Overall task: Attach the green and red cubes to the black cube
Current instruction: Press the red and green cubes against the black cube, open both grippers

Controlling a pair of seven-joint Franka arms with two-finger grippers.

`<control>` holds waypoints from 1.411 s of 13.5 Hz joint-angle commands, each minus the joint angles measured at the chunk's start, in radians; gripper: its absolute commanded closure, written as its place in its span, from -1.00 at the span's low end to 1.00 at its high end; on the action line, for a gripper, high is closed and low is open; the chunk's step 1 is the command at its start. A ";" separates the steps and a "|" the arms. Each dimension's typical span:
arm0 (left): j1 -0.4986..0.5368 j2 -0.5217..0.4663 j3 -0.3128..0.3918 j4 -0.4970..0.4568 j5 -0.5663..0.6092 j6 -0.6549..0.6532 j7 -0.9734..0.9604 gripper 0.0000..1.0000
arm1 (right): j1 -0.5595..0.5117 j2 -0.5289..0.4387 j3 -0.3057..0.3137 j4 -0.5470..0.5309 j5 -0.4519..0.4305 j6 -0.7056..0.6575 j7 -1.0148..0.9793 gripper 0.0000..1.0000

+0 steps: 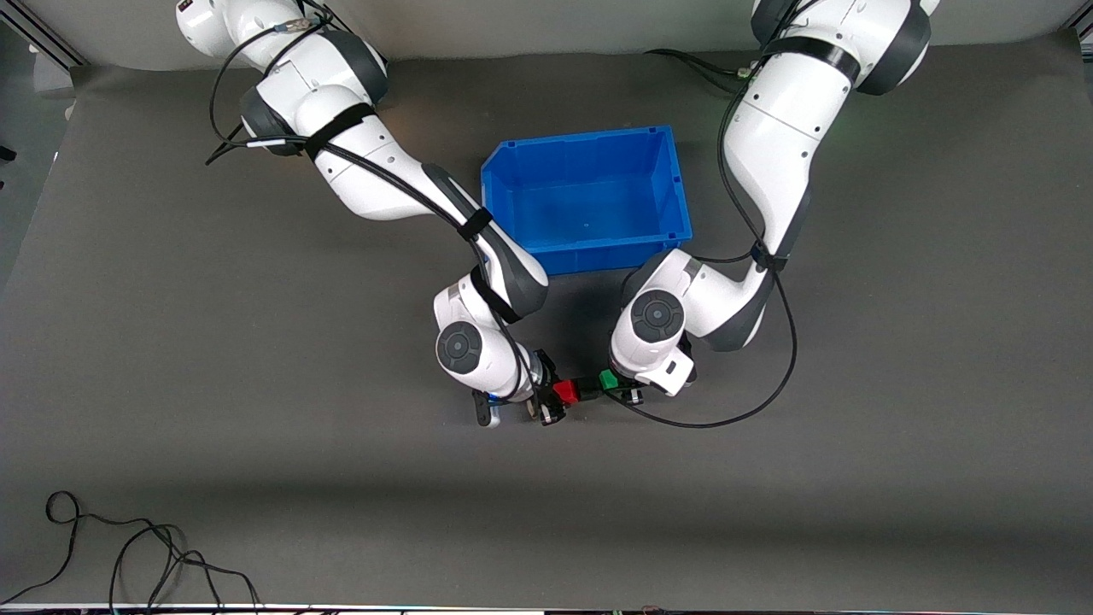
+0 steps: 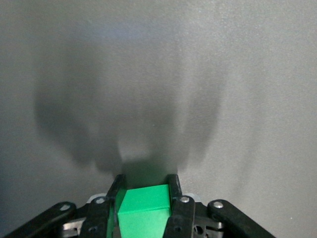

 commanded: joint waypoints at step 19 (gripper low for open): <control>0.127 -0.100 -0.002 0.084 0.107 -0.145 0.234 -1.00 | -0.104 -0.246 -0.041 -0.047 -0.086 -0.213 -0.235 -1.00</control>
